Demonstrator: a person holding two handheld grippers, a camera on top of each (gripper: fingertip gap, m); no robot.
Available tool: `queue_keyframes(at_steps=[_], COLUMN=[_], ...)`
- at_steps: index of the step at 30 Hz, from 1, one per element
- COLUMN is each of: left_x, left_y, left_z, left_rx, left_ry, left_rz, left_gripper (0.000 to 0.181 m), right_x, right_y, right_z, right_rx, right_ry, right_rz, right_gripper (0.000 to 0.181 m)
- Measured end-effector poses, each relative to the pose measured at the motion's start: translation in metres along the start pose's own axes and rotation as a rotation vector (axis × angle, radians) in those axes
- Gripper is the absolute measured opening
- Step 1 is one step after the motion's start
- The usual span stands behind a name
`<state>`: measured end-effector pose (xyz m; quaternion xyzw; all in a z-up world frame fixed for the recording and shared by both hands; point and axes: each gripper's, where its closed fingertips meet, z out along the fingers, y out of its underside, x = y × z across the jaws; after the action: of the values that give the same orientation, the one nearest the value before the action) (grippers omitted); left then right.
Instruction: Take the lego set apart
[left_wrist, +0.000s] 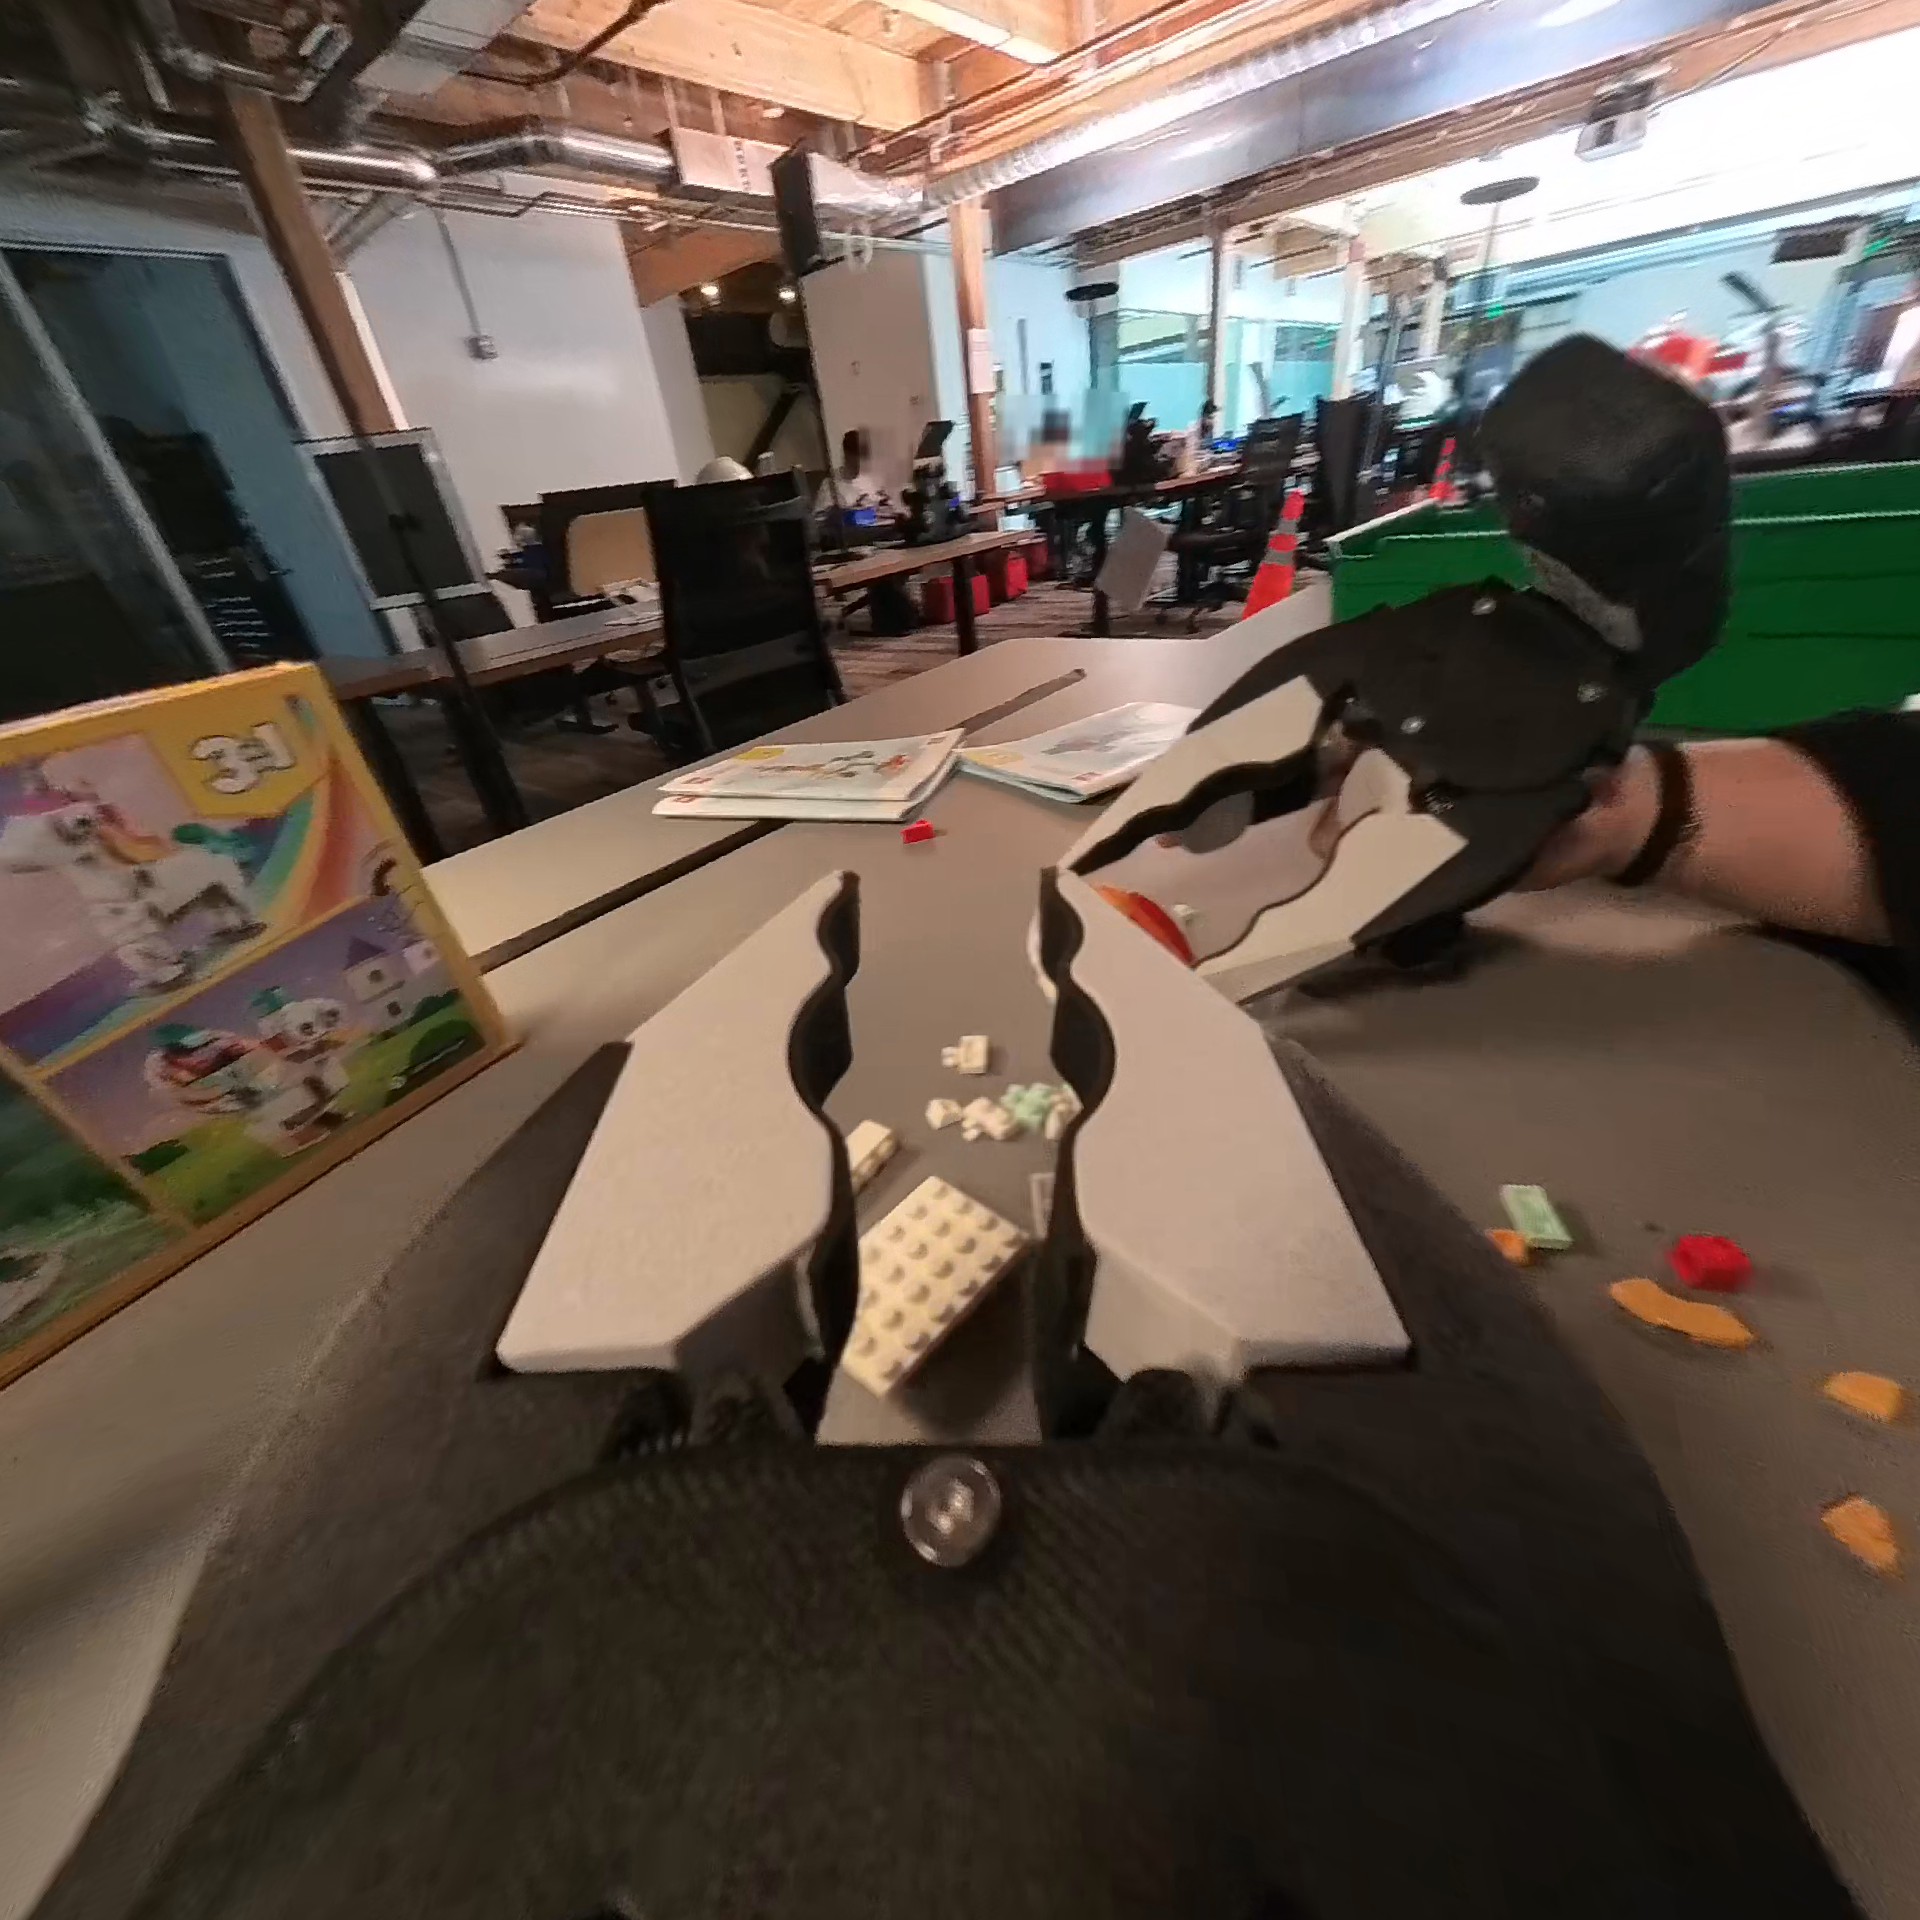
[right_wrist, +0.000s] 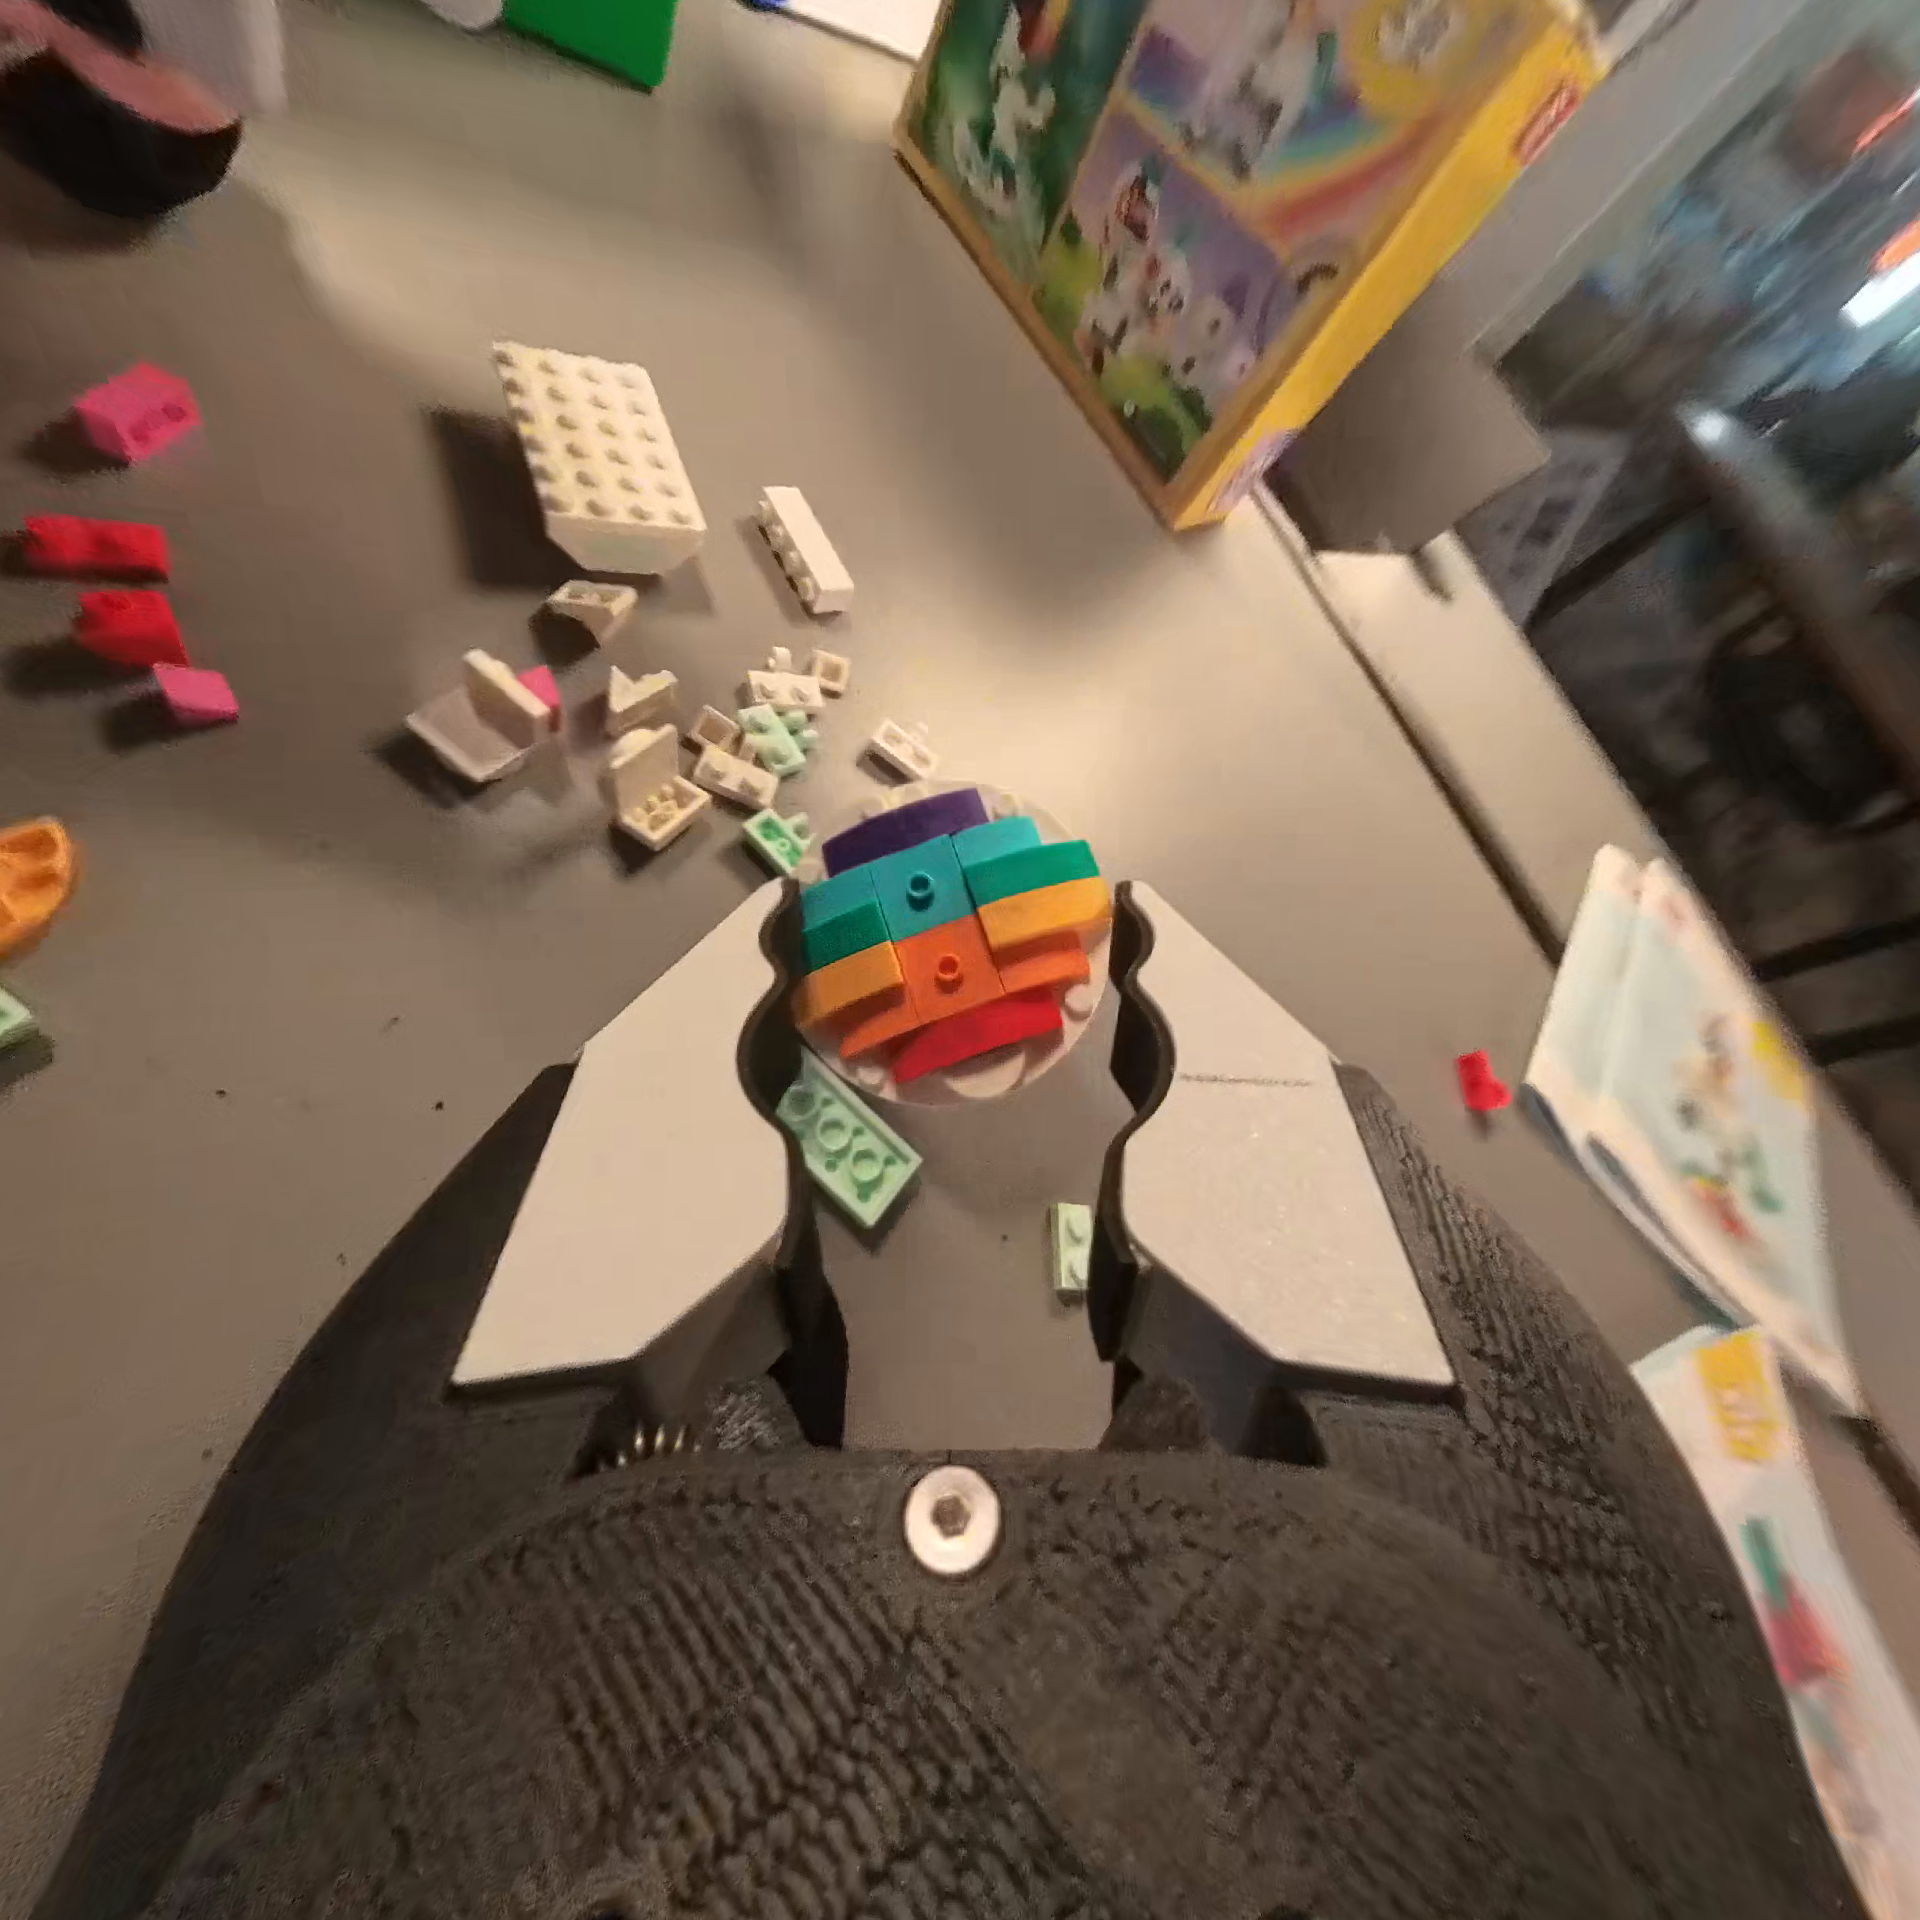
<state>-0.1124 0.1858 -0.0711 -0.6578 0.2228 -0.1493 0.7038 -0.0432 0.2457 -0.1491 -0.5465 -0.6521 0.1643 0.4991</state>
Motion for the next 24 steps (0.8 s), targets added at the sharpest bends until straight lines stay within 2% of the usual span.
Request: queue_keyframes(at_steps=[4, 6, 8, 10, 13, 17, 19, 21, 22, 24], left_x=[0.018, 0.028, 0.034, 0.029, 0.02, 0.0, -0.012, -0.017, -0.019, -0.02], left_y=[0.001, 0.004, 0.01, 0.016, 0.014, 0.011, 0.009, 0.004, 0.001, -0.003], left_z=[0.005, 0.008, 0.012, 0.013, 0.011, 0.006, 0.002, -0.002, -0.003, -0.005], left_rx=[-0.022, -0.055, -0.105, -0.146, -0.129, -0.097, -0.083, -0.057, -0.04, -0.021], left_ry=[0.103, 0.155, 0.189, 0.152, 0.119, 0.012, -0.059, -0.095, -0.105, -0.119], left_rz=[-0.058, -0.131, -0.197, -0.211, -0.217, -0.205, -0.183, -0.163, -0.151, -0.131], left_gripper=[0.044, 0.052, 0.06, 0.058, 0.056, 0.052, 0.05, 0.047, 0.046, 0.045], right_x=[-0.008, -0.009, -0.01, -0.013, -0.014, -0.017, -0.031, -0.055, -0.064, -0.075], right_y=[-0.022, -0.047, -0.061, -0.055, -0.036, -0.031, -0.038, -0.042, -0.041, -0.033], right_z=[-0.008, -0.02, -0.026, -0.02, -0.01, -0.01, -0.016, -0.023, -0.026, -0.028], right_rx=[0.109, 0.231, 0.267, 0.213, 0.135, 0.128, 0.168, 0.178, 0.159, 0.097], right_ry=[0.048, 0.091, 0.126, 0.108, 0.064, -0.004, -0.111, -0.292, -0.362, -0.417], right_rz=[-0.115, -0.191, -0.233, -0.238, -0.183, -0.108, -0.082, -0.034, -0.019, -0.069], right_gripper=[0.057, 0.021, 0.019, 0.023, 0.029, 0.035, 0.038, 0.051, 0.059, 0.061])
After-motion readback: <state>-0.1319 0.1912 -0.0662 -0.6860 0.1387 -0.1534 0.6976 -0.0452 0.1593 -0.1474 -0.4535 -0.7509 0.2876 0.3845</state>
